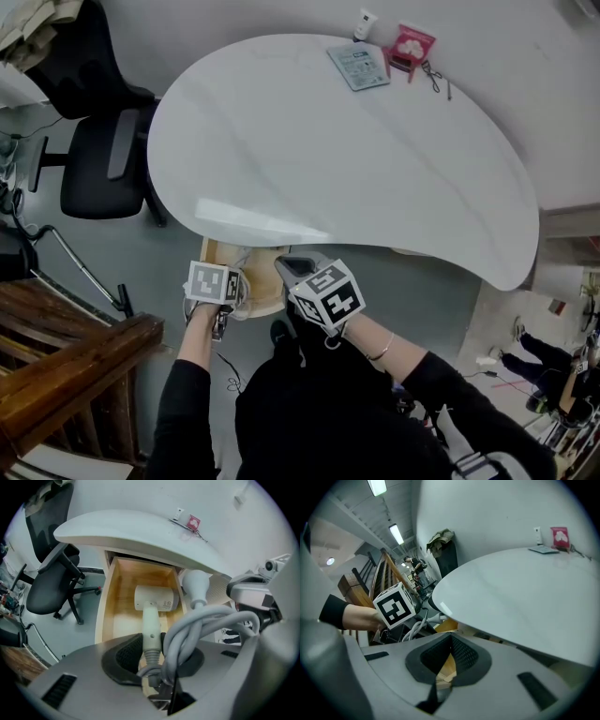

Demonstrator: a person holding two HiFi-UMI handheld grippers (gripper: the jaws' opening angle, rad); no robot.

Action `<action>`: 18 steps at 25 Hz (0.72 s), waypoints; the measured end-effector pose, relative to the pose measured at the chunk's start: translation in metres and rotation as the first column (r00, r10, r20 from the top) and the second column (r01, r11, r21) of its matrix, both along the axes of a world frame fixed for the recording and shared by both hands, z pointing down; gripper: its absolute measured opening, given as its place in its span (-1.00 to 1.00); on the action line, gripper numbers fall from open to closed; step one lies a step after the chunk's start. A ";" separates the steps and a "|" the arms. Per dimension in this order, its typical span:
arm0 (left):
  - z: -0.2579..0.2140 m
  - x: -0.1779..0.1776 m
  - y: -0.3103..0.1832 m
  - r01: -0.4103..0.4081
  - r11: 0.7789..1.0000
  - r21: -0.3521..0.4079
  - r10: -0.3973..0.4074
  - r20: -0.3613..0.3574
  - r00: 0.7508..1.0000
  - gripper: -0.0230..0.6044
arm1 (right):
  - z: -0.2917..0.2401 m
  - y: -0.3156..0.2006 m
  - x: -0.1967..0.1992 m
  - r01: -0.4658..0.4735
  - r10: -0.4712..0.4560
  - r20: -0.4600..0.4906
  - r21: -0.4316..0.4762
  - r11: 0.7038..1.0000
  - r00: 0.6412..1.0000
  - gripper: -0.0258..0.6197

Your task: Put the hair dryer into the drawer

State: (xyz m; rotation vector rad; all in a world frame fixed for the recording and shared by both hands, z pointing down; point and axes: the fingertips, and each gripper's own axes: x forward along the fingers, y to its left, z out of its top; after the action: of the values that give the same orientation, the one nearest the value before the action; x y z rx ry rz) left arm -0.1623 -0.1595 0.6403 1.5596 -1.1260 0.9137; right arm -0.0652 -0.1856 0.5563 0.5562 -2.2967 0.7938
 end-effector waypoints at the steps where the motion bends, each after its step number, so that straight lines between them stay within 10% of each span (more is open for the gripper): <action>1: 0.001 0.000 -0.001 0.007 1.000 0.001 -0.007 -0.002 1.000 -0.48 | 0.004 0.002 -0.003 0.011 -0.011 -0.010 -0.003 1.000 1.000 -0.91; 18: 0.023 0.007 -0.020 0.117 0.992 0.044 -0.116 -0.016 0.993 -0.48 | 0.058 0.018 -0.023 0.057 -0.069 -0.109 -0.107 0.993 0.992 -0.91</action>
State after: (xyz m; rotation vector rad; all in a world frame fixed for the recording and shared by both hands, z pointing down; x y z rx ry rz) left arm -0.1553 -0.1796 0.6629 1.5169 -1.2223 0.8043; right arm -0.0877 -0.1674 0.6142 0.4669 -2.1458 0.8251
